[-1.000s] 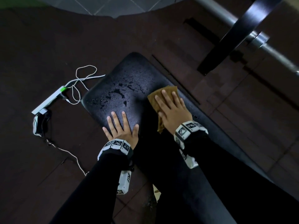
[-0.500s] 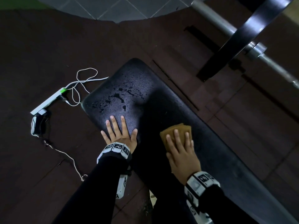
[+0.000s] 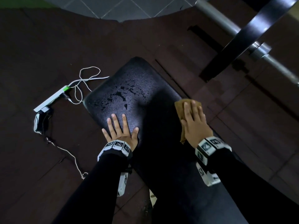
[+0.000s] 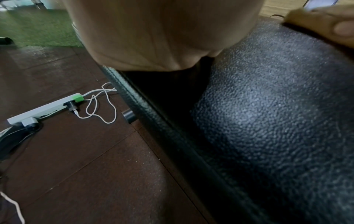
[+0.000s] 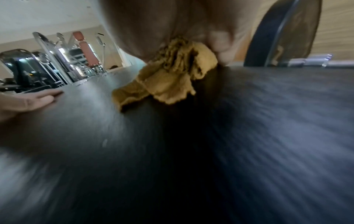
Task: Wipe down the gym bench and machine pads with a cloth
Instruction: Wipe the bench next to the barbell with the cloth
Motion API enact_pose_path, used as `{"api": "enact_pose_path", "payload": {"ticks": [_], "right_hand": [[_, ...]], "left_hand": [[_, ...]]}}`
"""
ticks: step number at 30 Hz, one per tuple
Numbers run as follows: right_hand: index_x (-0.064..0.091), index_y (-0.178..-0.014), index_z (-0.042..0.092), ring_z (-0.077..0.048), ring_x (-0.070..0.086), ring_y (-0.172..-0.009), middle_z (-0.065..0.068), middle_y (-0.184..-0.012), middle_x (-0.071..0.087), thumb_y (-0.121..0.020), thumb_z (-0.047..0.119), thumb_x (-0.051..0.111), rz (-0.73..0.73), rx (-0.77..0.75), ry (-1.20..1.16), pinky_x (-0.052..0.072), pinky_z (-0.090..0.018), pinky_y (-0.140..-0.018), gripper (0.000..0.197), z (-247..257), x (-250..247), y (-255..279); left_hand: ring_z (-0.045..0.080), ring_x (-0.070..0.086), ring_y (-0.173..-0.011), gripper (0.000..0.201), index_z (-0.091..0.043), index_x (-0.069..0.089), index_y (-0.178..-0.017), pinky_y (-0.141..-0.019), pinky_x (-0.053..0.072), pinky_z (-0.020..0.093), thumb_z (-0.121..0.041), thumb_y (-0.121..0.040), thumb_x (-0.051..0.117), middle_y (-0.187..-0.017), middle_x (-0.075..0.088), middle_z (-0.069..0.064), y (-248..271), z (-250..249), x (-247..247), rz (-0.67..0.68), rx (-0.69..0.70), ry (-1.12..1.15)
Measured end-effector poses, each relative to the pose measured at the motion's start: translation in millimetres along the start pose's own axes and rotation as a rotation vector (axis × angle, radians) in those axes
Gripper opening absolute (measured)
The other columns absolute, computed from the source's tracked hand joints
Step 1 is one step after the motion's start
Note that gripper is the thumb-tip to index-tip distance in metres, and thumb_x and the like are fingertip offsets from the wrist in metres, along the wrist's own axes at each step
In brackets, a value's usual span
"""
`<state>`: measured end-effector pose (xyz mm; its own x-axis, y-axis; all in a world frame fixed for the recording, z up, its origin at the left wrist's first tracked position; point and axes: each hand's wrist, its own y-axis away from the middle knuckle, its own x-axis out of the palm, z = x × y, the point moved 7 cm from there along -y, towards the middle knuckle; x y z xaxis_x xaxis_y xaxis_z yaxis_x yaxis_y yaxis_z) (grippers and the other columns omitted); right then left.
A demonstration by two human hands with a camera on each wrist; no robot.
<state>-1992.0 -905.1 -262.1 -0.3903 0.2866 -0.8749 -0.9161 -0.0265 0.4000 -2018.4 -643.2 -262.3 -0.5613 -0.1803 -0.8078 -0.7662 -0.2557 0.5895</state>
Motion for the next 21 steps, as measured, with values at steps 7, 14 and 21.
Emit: {"api": "enact_pose_path", "payload": {"ticks": [7, 14, 21], "right_hand": [[0.015, -0.149, 0.013, -0.04, 0.025, -0.139, -0.021, -0.152, 0.025, -0.09, 0.045, 0.011, -0.037, 0.119, 0.029, 0.017, -0.053, -0.113, 0.067, -44, 3, 74], [0.047, -0.129, -0.011, -0.049, 0.057, -0.085, -0.035, -0.104, 0.057, -0.089, 0.036, 0.03, -0.077, 0.317, -0.013, 0.046, -0.057, -0.08, 0.064, -50, -3, 64], [0.036, -0.139, 0.008, -0.042, 0.05, -0.107, -0.022, -0.125, 0.051, -0.097, 0.035, 0.039, -0.073, 0.454, -0.082, 0.038, -0.048, -0.089, 0.05, -37, -12, 9]], "left_hand": [[0.023, -0.029, -0.141, 0.098, -0.032, -0.034, -0.134, -0.112, -0.016, 0.05, -0.069, -0.045, -0.049, -0.141, -0.044, 0.003, -2, -1, 0, 0.044, -0.021, 0.002], [0.023, -0.028, -0.141, 0.102, -0.03, -0.033, -0.136, -0.113, -0.015, 0.05, -0.067, -0.043, -0.052, -0.142, -0.043, 0.004, 2, -3, -4, 0.072, -0.038, -0.006], [0.019, -0.037, -0.134, 0.091, -0.031, -0.034, -0.136, -0.112, -0.018, 0.051, -0.066, -0.053, -0.048, -0.144, -0.044, 0.003, -3, 2, 4, 0.048, -0.047, -0.003]]}}
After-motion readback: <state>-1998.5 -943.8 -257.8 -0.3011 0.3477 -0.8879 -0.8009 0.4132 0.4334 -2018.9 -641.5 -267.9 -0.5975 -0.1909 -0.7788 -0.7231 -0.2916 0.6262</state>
